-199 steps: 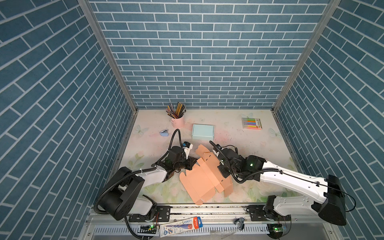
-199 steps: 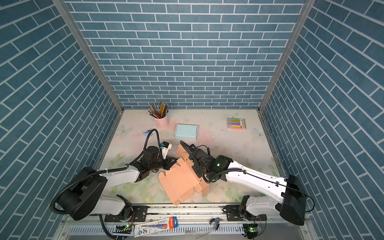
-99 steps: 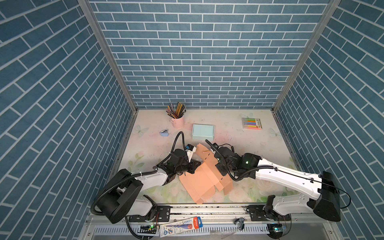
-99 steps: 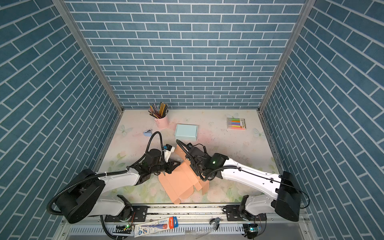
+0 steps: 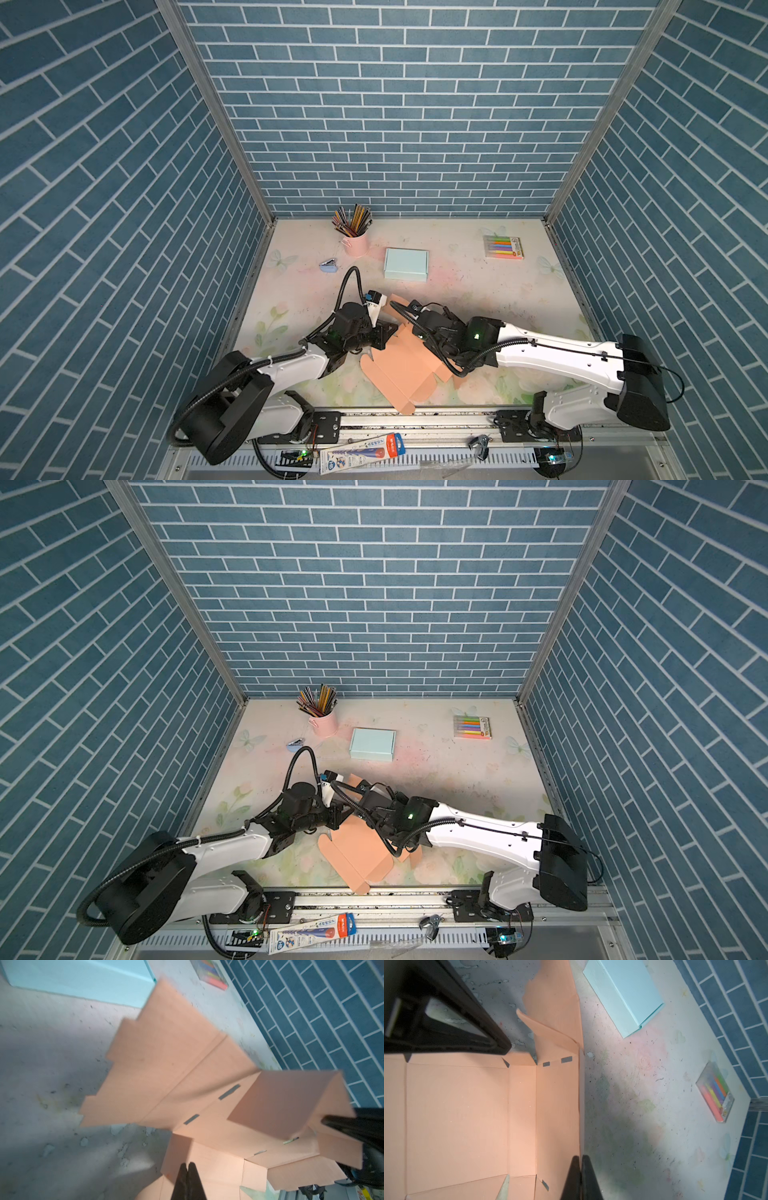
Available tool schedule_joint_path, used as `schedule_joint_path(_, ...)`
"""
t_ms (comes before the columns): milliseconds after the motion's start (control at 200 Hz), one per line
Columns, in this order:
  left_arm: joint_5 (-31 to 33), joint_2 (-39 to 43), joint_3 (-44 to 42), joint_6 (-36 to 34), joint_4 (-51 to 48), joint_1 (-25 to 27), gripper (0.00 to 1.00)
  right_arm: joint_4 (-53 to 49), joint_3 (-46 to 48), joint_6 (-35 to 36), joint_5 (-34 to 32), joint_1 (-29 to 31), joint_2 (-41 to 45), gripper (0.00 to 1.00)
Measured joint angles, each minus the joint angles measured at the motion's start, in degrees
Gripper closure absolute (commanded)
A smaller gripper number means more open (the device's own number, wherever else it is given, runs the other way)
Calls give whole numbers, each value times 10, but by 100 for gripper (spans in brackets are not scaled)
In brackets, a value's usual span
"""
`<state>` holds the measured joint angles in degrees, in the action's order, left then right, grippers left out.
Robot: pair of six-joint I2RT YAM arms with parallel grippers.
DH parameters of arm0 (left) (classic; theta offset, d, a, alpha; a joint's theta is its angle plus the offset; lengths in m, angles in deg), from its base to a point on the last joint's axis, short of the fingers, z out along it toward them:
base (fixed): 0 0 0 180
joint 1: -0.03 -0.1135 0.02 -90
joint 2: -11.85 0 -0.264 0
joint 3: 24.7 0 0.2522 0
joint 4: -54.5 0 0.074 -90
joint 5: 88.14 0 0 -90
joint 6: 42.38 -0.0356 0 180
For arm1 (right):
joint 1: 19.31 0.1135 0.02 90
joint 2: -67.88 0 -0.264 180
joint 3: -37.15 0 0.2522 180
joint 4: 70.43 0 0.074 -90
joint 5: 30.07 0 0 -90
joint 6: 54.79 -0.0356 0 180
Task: Fold the paper box
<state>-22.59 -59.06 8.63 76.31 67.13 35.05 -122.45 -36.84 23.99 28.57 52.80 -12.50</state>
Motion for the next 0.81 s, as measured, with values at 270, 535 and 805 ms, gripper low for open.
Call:
schedule_joint_path(270,-12,55,0,0,-16,-99,100,-5,-3,29,-42,21,-34,100)
schedule_joint_path(535,-38,-31,44,0,-10,-170,100,9,-3,76,-47,32,-34,100)
schedule_joint_path(805,-72,-130,91,-9,25,-174,99,38,-3,128,-65,33,-35,100)
